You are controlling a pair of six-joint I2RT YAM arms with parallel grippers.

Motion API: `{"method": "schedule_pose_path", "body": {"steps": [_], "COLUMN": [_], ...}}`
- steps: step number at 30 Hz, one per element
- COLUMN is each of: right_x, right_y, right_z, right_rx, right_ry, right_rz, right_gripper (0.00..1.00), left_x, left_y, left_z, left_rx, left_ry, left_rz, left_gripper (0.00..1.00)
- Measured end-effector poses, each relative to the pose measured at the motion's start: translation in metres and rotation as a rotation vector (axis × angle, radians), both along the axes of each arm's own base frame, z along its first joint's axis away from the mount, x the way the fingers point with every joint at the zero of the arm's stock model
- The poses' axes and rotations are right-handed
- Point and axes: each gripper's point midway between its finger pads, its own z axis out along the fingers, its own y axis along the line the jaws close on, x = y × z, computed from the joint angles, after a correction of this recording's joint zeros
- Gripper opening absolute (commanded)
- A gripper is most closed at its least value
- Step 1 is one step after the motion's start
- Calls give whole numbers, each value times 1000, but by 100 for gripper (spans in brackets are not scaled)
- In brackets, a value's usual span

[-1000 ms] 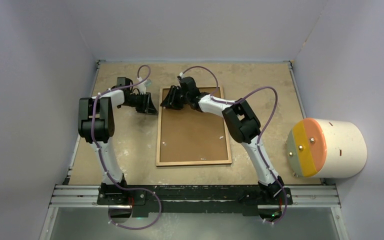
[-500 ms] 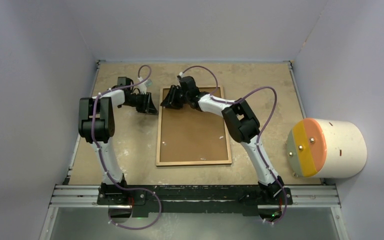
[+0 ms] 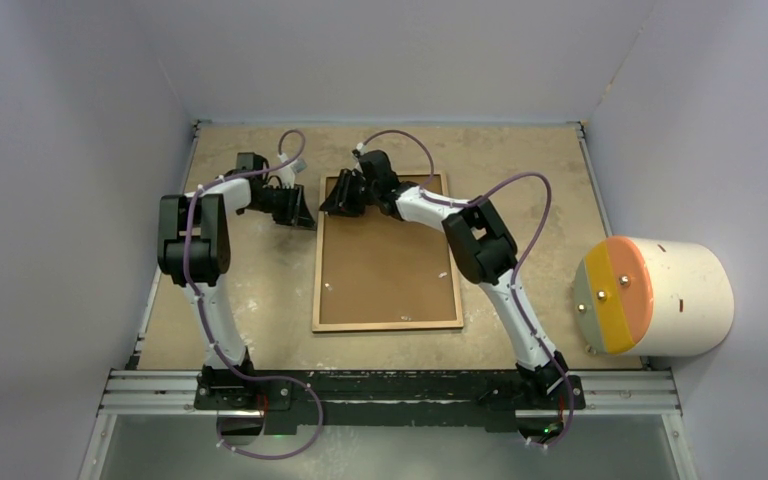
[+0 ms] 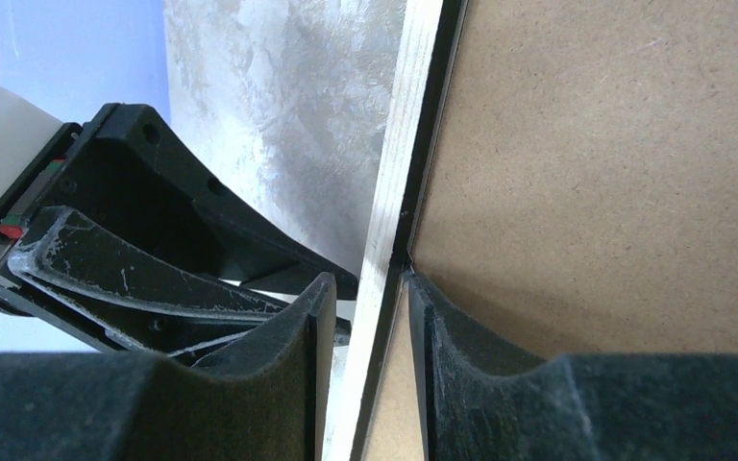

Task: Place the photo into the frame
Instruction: Install the photo frame at the center of the board.

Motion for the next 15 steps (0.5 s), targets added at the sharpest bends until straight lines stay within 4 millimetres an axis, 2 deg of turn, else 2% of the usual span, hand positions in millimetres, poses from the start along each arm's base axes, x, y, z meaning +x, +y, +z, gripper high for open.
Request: {"method": "schedule_pose_path", "body": {"steps": [8, 15], "right_x": [7, 21], "right_y": [-15, -18], "right_z": [0, 18], "right_rx": [-2, 9], "right_ry": [-2, -43], "right_rz": [28, 43], "right_gripper": [38, 39], "left_x": [0, -1], "left_y": [0, 0], "left_z": [-1, -1], "left_rx": [10, 12], "left_ry": [-8, -9], "left_rz": [-11, -15], "left_gripper": [26, 25]}}
